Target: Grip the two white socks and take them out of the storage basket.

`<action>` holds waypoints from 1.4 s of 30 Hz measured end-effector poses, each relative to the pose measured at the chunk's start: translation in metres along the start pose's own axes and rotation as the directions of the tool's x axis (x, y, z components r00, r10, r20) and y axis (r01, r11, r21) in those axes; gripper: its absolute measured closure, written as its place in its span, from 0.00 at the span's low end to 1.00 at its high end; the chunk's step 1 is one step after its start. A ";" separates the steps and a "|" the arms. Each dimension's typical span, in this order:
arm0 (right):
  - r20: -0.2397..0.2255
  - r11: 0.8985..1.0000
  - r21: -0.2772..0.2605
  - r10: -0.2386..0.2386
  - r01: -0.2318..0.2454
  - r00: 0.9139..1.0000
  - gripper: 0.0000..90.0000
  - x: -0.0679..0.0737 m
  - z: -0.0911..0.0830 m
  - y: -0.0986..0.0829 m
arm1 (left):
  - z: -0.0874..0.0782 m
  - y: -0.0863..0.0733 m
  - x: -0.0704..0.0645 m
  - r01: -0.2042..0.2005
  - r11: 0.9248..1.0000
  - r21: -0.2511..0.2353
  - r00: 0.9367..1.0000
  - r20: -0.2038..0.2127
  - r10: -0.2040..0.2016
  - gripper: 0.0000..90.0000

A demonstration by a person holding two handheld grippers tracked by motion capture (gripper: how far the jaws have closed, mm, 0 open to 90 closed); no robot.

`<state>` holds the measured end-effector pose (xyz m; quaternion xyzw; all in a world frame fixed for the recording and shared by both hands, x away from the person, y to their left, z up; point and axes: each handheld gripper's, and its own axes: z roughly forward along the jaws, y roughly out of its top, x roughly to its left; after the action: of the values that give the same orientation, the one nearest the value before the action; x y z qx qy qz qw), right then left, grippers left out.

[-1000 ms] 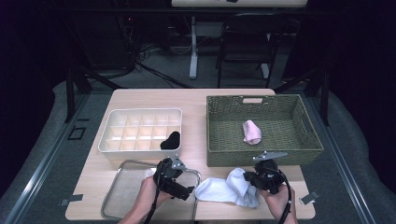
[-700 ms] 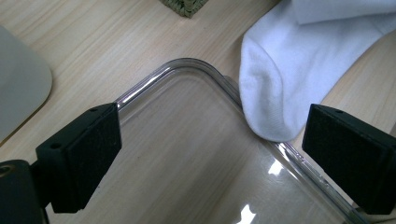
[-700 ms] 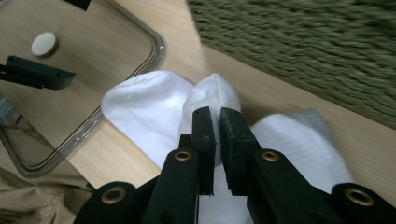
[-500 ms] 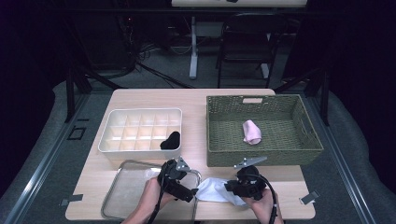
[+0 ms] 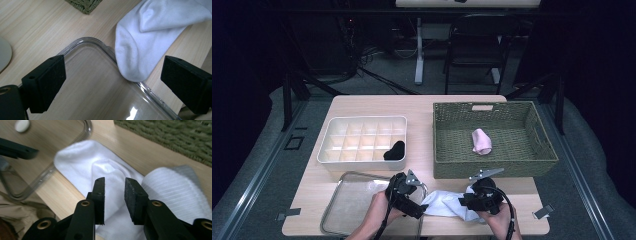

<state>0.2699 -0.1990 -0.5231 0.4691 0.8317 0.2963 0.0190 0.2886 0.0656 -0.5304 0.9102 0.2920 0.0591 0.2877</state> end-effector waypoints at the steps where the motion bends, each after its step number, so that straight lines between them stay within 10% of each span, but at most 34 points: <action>1: 0.021 1.000 0.013 0.010 -0.010 1.000 0.77 0.000 0.003 -0.001 | 0.001 0.000 0.000 0.002 1.000 0.000 1.000 0.002 -0.002 0.07; 11: 0.062 0.996 0.084 0.005 -0.010 0.998 0.86 0.001 0.028 0.001 | 0.001 0.000 0.001 0.003 1.000 0.006 1.000 0.001 -0.003 0.07; 24: -0.088 0.997 0.066 -0.039 0.045 0.995 0.90 0.024 0.019 0.003 | -0.004 -0.002 0.008 0.025 1.000 -0.002 1.000 -0.020 -0.025 0.08; 34: -0.196 0.994 0.055 -0.081 0.094 0.977 0.81 0.043 0.016 0.002 | -0.007 -0.003 0.010 0.035 0.999 -0.016 0.999 -0.014 -0.035 0.08; 42: -0.072 1.000 -0.028 -0.011 0.009 0.997 0.75 0.011 -0.014 -0.003 | -0.003 0.003 -0.009 0.002 0.999 -0.036 1.000 0.012 -0.001 0.14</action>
<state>0.2575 -0.1975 -0.5105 0.4535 0.8301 0.3244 -0.0034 0.2815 0.0598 -0.5252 0.9050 0.2899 0.0587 0.3056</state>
